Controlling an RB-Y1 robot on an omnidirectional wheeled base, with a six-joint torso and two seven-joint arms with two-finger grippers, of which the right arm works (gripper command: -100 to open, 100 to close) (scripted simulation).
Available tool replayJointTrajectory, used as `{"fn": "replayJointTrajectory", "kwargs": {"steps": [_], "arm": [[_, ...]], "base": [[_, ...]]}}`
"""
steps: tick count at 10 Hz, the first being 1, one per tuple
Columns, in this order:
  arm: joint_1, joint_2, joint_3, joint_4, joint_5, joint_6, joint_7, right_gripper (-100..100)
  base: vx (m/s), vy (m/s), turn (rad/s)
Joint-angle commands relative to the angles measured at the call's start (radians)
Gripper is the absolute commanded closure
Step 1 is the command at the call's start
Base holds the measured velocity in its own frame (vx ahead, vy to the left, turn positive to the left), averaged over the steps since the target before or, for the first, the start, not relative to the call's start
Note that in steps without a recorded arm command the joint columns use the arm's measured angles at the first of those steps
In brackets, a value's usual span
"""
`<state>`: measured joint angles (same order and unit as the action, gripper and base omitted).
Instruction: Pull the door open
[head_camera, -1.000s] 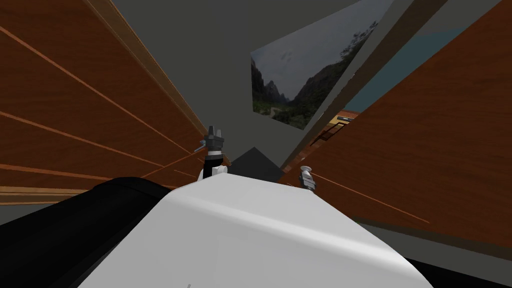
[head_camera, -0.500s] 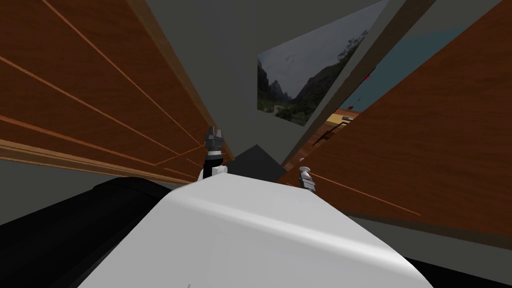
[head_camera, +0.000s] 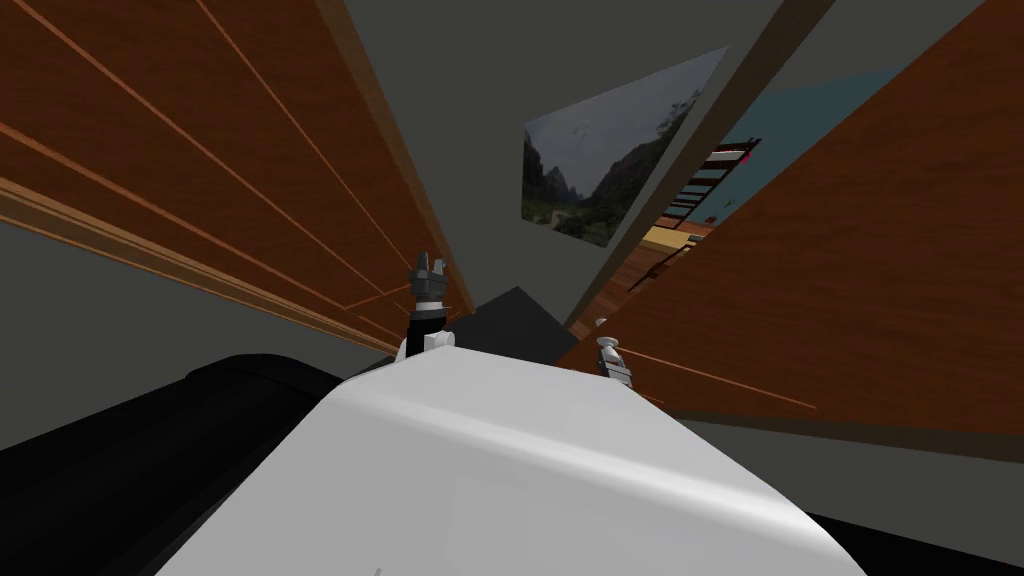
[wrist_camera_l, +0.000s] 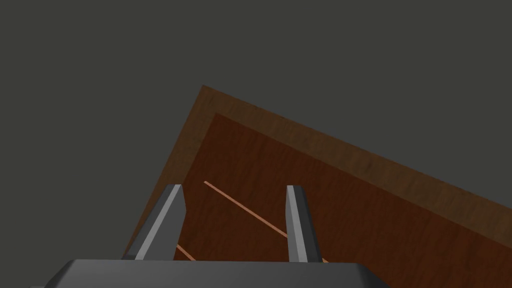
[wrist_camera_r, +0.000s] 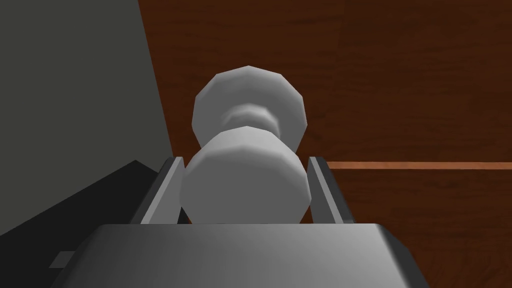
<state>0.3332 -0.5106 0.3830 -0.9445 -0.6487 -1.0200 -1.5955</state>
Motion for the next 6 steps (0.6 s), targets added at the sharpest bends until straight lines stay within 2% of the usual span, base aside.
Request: {"fn": "replayJointTrajectory", "kwargs": {"steps": [1,6], "arm": [[0.004,-0.010,0.011,0.008,0.006,-0.019,-0.014,100],[0.021,-0.047,0.054,0.038,0.029,-0.090,-0.065,100]], "base": [[-0.160,-0.029,0.144],[-0.252,-0.045,0.160]]}}
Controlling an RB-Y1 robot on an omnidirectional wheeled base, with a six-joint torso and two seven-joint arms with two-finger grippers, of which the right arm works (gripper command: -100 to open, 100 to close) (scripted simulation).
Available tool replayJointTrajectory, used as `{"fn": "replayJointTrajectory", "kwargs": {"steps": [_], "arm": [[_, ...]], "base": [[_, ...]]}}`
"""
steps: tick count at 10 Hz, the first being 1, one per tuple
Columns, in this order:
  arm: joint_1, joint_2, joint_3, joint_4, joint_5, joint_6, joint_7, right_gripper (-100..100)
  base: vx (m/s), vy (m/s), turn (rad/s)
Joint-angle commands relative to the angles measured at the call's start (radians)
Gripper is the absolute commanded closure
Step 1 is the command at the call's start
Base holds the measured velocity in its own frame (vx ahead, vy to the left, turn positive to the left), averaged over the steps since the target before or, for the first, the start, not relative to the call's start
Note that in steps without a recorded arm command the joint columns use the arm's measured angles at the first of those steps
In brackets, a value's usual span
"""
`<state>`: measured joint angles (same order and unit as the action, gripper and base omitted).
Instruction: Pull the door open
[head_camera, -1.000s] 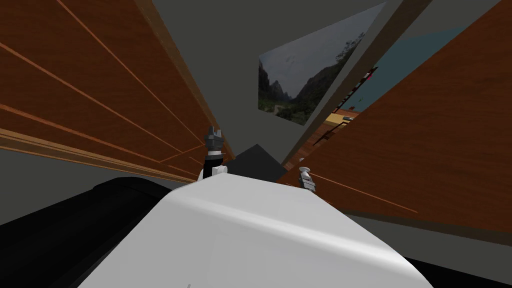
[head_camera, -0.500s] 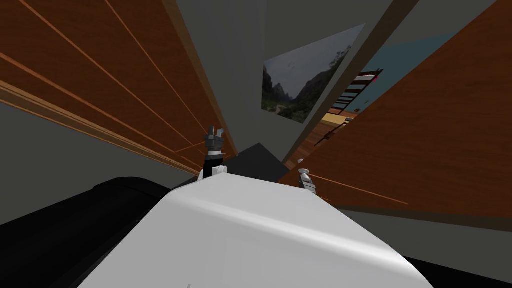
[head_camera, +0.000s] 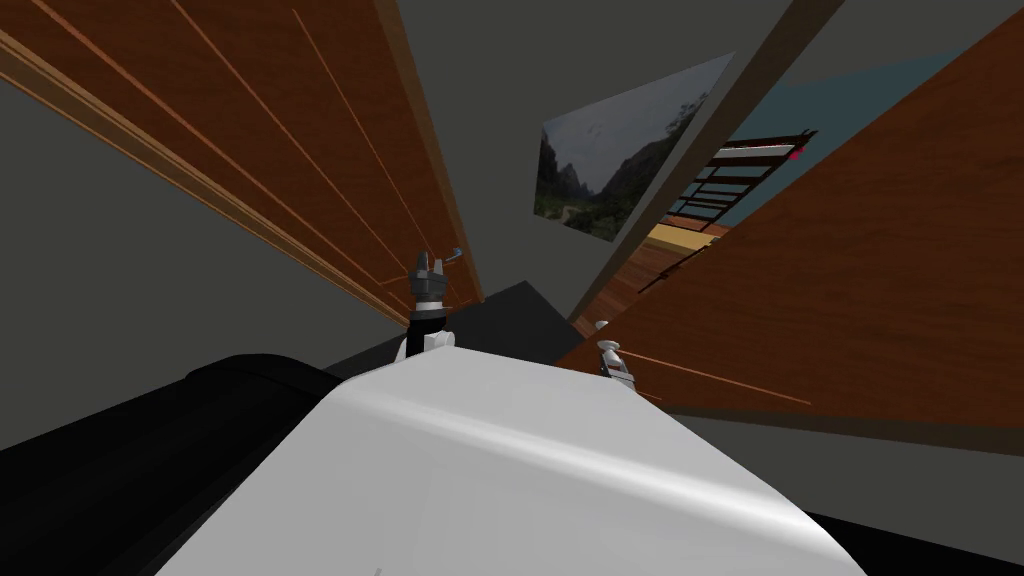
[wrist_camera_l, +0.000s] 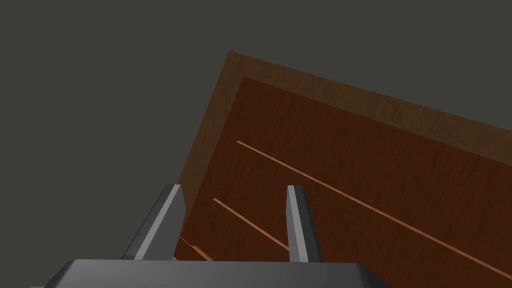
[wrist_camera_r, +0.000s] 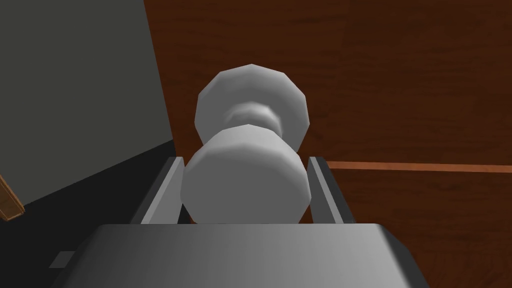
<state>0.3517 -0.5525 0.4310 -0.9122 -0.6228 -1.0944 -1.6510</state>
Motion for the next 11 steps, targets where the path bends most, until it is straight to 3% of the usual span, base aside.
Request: {"fn": "replayJointTrajectory", "kwargs": {"steps": [1,2,3,11], "arm": [[0.005,-0.010,0.012,0.009,0.007,-0.025,-0.017,100],[0.007,-0.016,0.019,0.014,0.010,-0.036,-0.025,100],[0.005,-0.010,0.017,0.013,0.010,-0.026,-0.018,100],[-0.006,-0.040,0.057,0.075,0.037,-0.097,-0.077,100]], "base": [[-0.219,-0.059,0.122],[-0.210,-0.035,0.099],[-0.092,-0.006,0.018],[-0.200,-0.041,0.135]]}}
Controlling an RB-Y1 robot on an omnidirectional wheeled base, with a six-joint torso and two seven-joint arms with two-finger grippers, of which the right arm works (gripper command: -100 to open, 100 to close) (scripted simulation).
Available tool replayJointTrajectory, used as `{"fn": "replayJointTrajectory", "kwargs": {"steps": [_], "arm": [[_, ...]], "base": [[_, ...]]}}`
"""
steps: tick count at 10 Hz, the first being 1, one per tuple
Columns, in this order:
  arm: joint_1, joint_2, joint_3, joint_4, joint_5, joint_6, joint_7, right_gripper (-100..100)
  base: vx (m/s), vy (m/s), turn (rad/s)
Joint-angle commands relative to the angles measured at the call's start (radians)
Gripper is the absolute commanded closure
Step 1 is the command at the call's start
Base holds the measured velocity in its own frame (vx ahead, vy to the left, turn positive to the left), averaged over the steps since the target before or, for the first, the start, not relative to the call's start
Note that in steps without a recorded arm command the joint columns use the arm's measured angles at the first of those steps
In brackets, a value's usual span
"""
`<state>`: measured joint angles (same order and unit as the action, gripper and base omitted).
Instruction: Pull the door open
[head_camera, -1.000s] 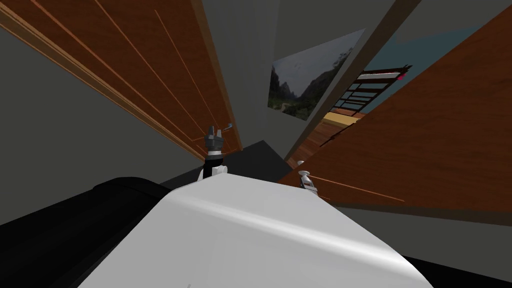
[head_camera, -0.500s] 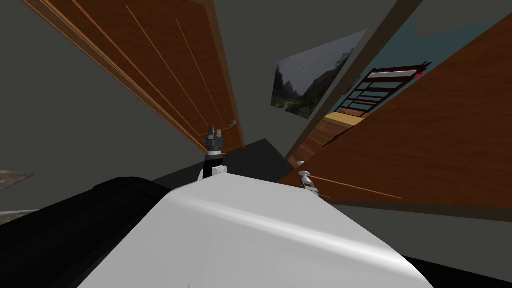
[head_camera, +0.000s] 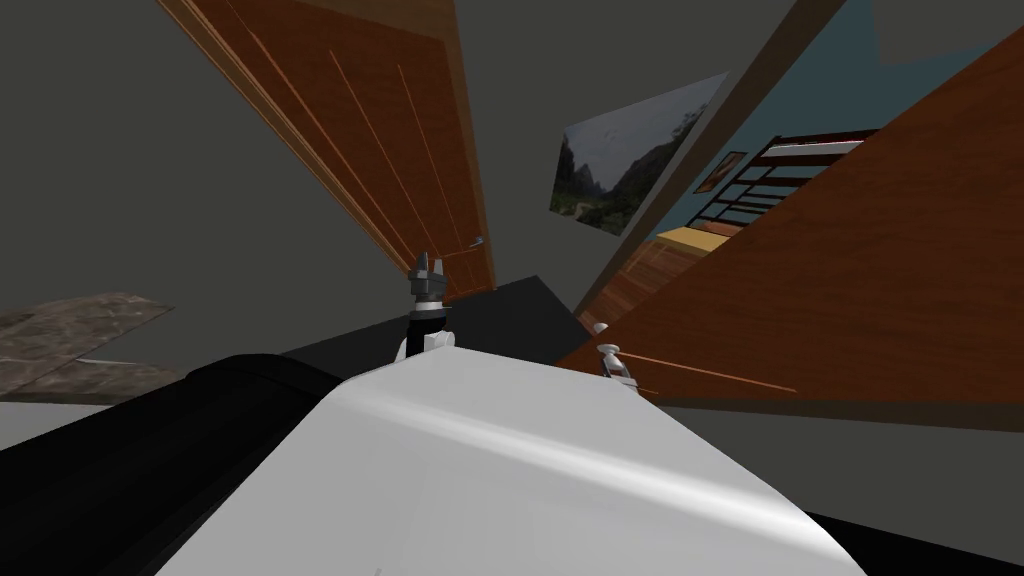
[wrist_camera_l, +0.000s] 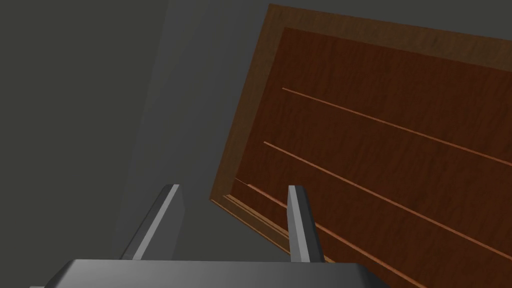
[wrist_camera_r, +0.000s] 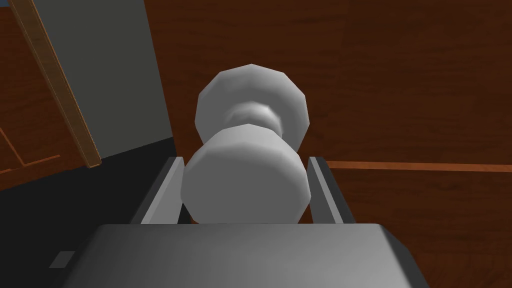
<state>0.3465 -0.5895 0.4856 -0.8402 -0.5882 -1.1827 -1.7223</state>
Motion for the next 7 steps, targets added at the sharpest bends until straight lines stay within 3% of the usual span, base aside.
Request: {"fn": "replayJointTrajectory", "kwargs": {"steps": [1,7], "arm": [[-0.002,-0.006,0.006,0.009,0.005,-0.016,-0.012,100],[-0.017,-0.011,0.018,0.038,0.018,-0.029,-0.032,100]], "base": [[-0.200,-0.057,0.109],[-0.144,-0.030,0.096]]}}
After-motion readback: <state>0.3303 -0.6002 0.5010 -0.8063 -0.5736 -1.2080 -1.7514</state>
